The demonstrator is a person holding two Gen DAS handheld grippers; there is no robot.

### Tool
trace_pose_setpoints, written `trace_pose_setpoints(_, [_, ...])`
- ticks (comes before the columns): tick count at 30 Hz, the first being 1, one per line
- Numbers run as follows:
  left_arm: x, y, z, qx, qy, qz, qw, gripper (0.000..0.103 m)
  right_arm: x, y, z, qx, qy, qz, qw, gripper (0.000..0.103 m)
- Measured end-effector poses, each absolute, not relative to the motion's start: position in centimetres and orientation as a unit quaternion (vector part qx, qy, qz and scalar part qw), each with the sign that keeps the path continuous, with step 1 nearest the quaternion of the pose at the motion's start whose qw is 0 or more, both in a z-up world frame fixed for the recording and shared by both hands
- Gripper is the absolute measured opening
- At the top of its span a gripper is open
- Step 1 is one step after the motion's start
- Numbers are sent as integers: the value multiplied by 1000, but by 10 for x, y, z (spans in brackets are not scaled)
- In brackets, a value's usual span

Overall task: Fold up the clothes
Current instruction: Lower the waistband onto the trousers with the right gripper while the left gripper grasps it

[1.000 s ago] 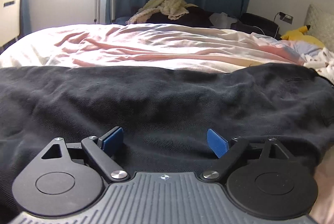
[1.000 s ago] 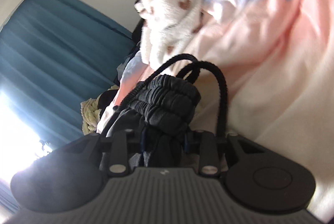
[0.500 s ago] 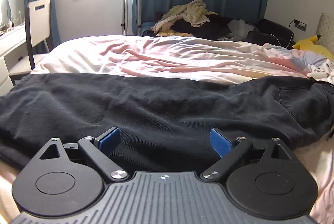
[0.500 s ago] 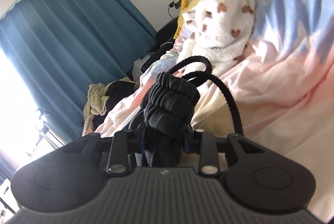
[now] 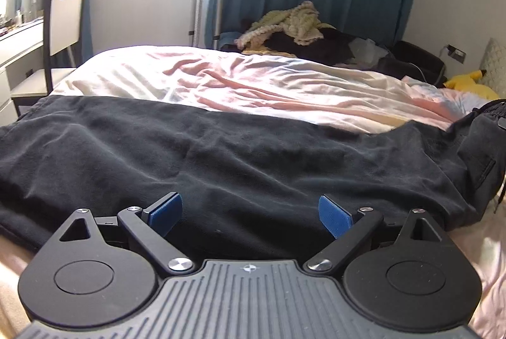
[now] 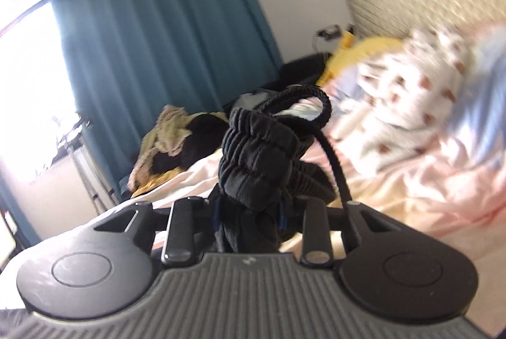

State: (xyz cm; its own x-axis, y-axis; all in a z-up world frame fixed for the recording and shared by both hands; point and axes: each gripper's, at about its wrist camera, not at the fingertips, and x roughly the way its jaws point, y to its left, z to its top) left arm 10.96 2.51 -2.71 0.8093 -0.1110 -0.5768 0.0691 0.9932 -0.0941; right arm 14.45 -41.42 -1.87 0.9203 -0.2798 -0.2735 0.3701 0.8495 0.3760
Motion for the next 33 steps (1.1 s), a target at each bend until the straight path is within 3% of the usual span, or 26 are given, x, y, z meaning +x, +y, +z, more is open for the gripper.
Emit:
trace_pose_setpoints(7, [99,62,-6,-54,260,-34,964,95,162,-301,10,130,99,-106,981,32])
trace_pose_setpoints(14, [108,143,2,-150,227,42,961,95,166,-169,17,62,93,-11,994,31])
trace_pose_setpoints(22, [111,185,-2,-220,206,75,950,95,168,1,-57,-65,179,155,969,30])
trace_pose_setpoints(26, [109,191,1,-249,185,59,949,95,171,13,-77,-92,187,159,965,33])
trace_pose_setpoints(28, [108,194,3,-261,174,51,948,95,171,10,-70,-86,184,166,965,41])
trace_pose_setpoints(31, [106,195,0,-276,172,44,945,95,156,8,-63,-77,169,221,957,78])
trace_pose_setpoints(33, [106,197,-1,-284,175,38,942,95,146,9,-60,-95,162,243,952,82])
